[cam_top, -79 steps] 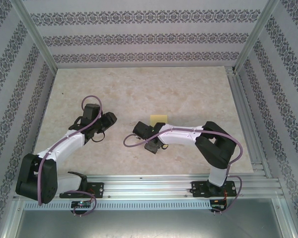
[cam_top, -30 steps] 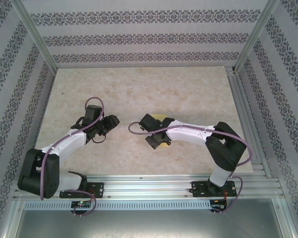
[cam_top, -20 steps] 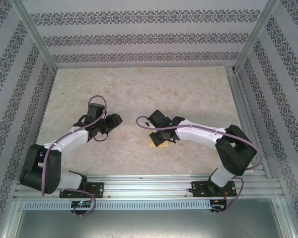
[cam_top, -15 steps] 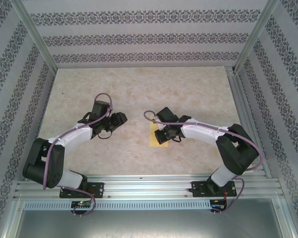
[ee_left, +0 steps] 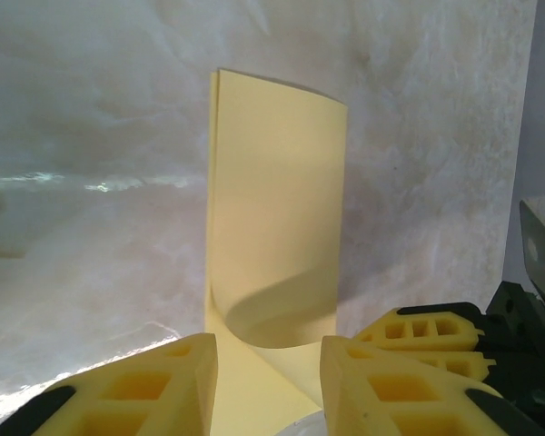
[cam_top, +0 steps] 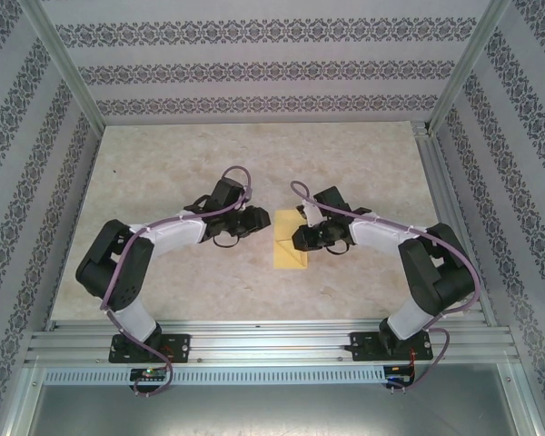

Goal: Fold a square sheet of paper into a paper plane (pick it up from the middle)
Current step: Fold the triangle a second time at the center of the table.

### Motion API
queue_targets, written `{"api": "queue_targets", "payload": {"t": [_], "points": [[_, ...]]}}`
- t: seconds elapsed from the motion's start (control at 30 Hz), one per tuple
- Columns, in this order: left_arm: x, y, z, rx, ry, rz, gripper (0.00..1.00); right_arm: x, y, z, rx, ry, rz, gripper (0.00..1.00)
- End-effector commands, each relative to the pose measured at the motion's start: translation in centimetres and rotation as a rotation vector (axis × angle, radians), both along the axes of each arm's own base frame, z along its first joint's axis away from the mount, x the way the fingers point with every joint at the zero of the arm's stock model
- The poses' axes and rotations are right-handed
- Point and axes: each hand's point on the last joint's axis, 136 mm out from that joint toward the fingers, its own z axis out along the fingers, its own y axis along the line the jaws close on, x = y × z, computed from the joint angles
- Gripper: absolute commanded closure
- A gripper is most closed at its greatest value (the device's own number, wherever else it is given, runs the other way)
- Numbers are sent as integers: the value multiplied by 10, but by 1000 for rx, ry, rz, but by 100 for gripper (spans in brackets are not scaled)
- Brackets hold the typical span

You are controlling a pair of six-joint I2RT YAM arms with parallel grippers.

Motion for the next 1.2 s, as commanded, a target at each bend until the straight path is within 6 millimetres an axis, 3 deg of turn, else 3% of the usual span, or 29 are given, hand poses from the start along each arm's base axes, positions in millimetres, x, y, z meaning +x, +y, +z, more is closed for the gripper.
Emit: {"api": "queue_targets", "payload": {"t": [0.0, 0.17, 0.63, 1.17], "points": [[2, -24, 6, -41, -15, -35, 65, 0, 5, -3, 55, 25, 22, 90], [-4, -39, -1, -40, 5, -55, 67, 7, -3, -9, 67, 43, -10, 90], [-15, -59, -11, -40, 31, -92, 69, 14, -5, -18, 109, 86, -17, 88], [-20, -73, -22, -48, 51, -98, 70, 20, -13, -17, 112, 88, -39, 86]]}}
